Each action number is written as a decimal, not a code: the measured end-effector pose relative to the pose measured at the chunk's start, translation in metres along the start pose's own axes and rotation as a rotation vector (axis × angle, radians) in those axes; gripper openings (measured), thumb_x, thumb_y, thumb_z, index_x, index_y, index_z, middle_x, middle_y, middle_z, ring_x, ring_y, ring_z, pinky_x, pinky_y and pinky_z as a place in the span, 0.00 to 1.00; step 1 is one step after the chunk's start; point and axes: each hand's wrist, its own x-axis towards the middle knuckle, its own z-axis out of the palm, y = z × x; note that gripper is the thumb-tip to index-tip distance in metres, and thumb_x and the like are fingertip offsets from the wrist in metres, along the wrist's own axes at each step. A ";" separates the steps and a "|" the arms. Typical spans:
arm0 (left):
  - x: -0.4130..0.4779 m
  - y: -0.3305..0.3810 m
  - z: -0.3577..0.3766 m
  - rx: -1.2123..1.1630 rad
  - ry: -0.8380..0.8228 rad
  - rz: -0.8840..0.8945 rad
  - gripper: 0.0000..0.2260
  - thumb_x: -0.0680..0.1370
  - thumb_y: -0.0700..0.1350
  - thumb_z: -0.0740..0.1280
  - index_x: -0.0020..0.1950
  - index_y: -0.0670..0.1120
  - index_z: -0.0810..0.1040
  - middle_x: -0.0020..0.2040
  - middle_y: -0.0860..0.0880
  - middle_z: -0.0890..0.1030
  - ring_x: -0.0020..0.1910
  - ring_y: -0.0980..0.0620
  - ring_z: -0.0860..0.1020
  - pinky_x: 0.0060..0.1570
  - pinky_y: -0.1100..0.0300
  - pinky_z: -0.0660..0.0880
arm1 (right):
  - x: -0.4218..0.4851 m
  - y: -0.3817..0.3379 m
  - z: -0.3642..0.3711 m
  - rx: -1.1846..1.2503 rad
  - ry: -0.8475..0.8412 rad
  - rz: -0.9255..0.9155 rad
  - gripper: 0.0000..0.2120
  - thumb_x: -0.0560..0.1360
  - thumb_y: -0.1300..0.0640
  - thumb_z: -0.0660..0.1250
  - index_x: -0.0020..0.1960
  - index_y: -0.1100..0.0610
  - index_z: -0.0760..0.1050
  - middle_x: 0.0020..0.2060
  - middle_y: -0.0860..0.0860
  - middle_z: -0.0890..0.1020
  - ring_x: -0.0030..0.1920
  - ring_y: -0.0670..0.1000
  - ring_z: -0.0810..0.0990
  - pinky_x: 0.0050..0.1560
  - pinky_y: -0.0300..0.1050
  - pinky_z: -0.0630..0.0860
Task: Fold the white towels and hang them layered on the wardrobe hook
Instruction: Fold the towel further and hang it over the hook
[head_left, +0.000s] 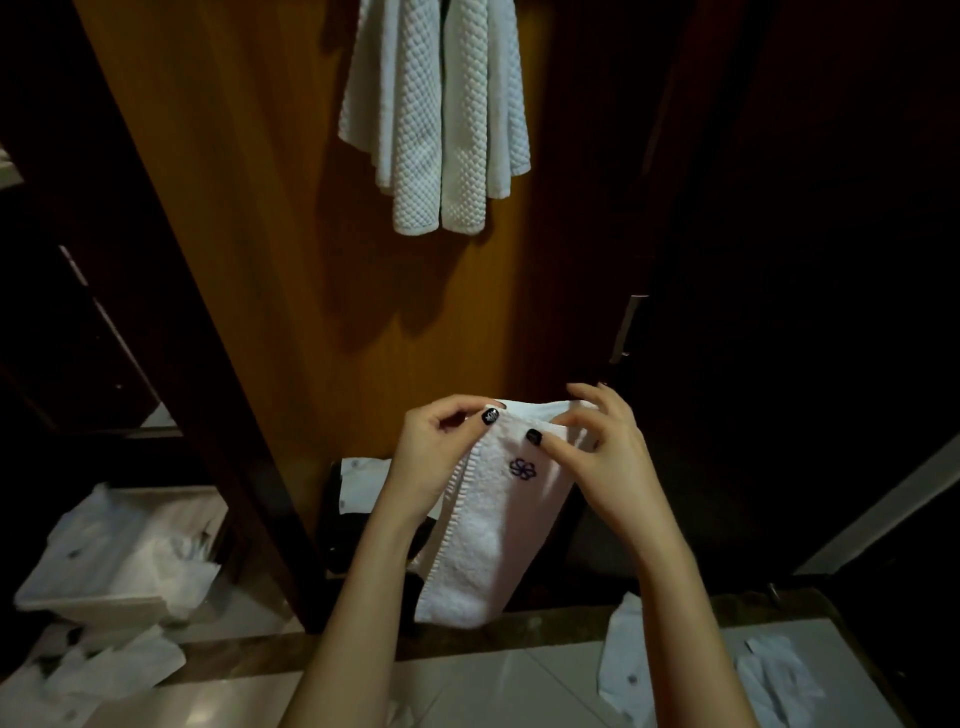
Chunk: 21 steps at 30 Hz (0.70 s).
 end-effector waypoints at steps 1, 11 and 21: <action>0.001 -0.001 -0.003 -0.019 0.015 0.000 0.05 0.77 0.38 0.70 0.47 0.46 0.84 0.44 0.53 0.85 0.43 0.58 0.83 0.40 0.67 0.77 | 0.001 0.004 -0.003 -0.014 -0.022 0.015 0.05 0.74 0.51 0.73 0.46 0.52 0.81 0.69 0.45 0.71 0.74 0.47 0.61 0.71 0.44 0.58; 0.003 -0.019 -0.020 0.083 0.115 0.042 0.08 0.79 0.38 0.67 0.47 0.51 0.80 0.45 0.54 0.83 0.48 0.57 0.81 0.49 0.63 0.76 | -0.006 0.020 -0.005 0.151 -0.050 0.133 0.11 0.73 0.52 0.74 0.36 0.54 0.76 0.34 0.51 0.81 0.33 0.42 0.76 0.31 0.34 0.69; 0.001 -0.023 -0.024 0.119 0.175 0.062 0.09 0.77 0.37 0.69 0.44 0.52 0.78 0.42 0.56 0.83 0.45 0.61 0.81 0.45 0.65 0.76 | -0.006 0.014 0.007 0.215 0.110 0.057 0.10 0.76 0.57 0.71 0.40 0.55 0.71 0.37 0.54 0.78 0.39 0.54 0.77 0.34 0.54 0.73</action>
